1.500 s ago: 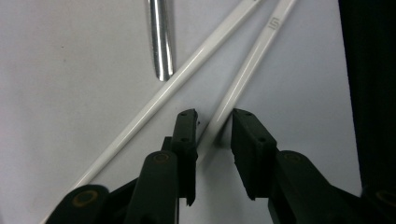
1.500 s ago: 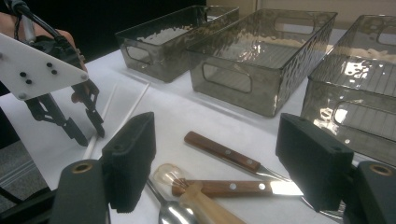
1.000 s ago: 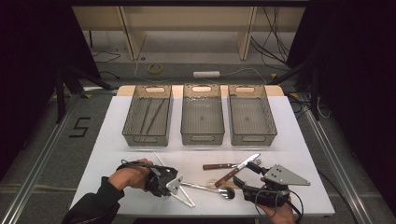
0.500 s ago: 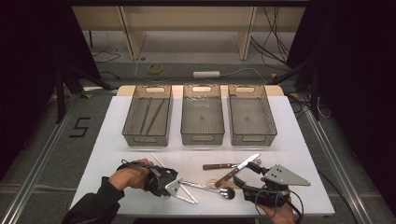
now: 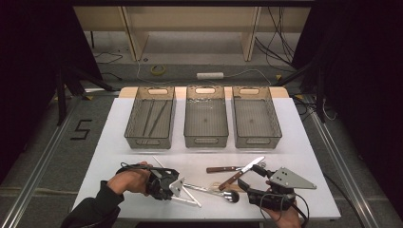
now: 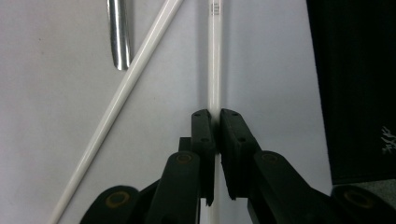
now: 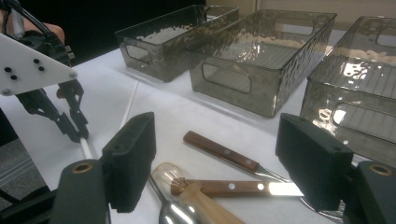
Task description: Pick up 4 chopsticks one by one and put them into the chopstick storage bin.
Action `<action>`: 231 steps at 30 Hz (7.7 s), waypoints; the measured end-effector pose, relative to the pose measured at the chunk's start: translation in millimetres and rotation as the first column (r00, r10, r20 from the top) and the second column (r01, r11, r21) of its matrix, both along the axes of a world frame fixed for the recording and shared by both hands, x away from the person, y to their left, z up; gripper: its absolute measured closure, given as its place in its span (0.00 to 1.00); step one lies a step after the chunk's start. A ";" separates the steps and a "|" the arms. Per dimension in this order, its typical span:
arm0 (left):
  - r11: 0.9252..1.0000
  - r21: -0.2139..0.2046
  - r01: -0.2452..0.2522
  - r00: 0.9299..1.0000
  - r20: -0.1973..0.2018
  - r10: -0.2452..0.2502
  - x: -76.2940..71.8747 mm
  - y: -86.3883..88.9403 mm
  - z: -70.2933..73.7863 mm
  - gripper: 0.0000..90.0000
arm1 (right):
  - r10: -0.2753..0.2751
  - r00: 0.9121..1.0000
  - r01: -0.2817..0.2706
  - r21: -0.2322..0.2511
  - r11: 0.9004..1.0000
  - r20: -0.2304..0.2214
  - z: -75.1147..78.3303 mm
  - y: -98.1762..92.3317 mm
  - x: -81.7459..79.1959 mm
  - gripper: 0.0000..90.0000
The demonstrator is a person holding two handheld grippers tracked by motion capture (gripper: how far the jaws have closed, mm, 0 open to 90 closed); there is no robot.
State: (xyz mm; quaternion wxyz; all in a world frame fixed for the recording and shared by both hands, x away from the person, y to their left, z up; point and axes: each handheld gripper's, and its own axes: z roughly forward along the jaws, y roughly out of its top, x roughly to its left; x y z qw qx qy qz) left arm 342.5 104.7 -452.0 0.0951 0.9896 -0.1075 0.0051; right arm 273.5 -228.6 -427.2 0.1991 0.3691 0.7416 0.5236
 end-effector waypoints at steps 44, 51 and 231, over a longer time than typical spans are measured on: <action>0.490 -0.485 -0.725 0.585 -0.057 0.809 103.0 81.0 110.5 0.93 | -0.009 1.000 0.009 0.002 1.000 -0.012 -0.6 -2.2 1.2 0.33; 0.394 -0.536 -0.747 0.502 -0.067 0.862 127.1 97.9 130.4 0.93 | -0.011 1.000 0.011 0.003 1.000 -0.014 -0.9 -2.9 1.7 0.33; 0.999 -0.008 -0.044 0.998 0.045 0.044 43.9 -21.7 -6.0 0.74 | 0.020 0.999 -0.021 -0.021 1.000 -0.026 -2.6 -0.3 0.6 0.33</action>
